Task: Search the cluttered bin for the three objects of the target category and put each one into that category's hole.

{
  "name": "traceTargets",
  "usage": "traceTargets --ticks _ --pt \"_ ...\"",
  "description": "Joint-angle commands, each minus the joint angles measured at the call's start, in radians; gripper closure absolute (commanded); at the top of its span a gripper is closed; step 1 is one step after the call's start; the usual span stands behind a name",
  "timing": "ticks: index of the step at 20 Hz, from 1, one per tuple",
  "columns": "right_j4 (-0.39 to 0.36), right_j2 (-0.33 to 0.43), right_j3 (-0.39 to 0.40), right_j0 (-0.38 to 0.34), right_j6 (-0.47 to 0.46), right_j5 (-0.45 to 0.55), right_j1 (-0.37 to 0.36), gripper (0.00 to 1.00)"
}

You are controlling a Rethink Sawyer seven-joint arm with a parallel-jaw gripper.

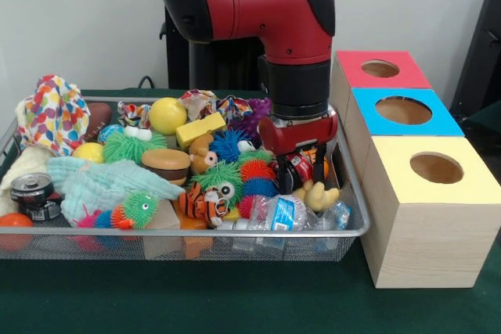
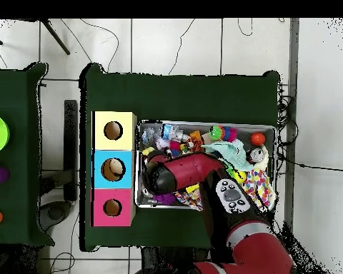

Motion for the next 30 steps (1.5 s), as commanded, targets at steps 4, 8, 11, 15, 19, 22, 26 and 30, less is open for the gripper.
traceTargets --ticks 4,8,11,15,19,22,26,30 --pt "-0.119 -0.014 -0.116 -0.032 -0.008 -0.026 0.082 0.0" --pt "-0.115 -0.002 -0.107 -0.045 0.012 -0.033 0.104 0.0" --pt "-0.105 0.015 -0.088 -0.059 0.02 -0.037 0.107 0.0" --pt "-0.089 0.029 -0.075 -0.066 0.029 -0.032 0.115 0.0" --pt "-0.077 0.035 -0.08 -0.062 0.031 -0.014 0.128 0.0" --pt "-0.066 0.049 -0.071 -0.07 0.029 -0.002 0.131 0.0" --pt "-0.041 0.074 -0.051 -0.083 0.029 0.026 0.123 0.0" --pt "-0.028 0.094 -0.045 -0.097 0.029 0.037 0.131 0.0"
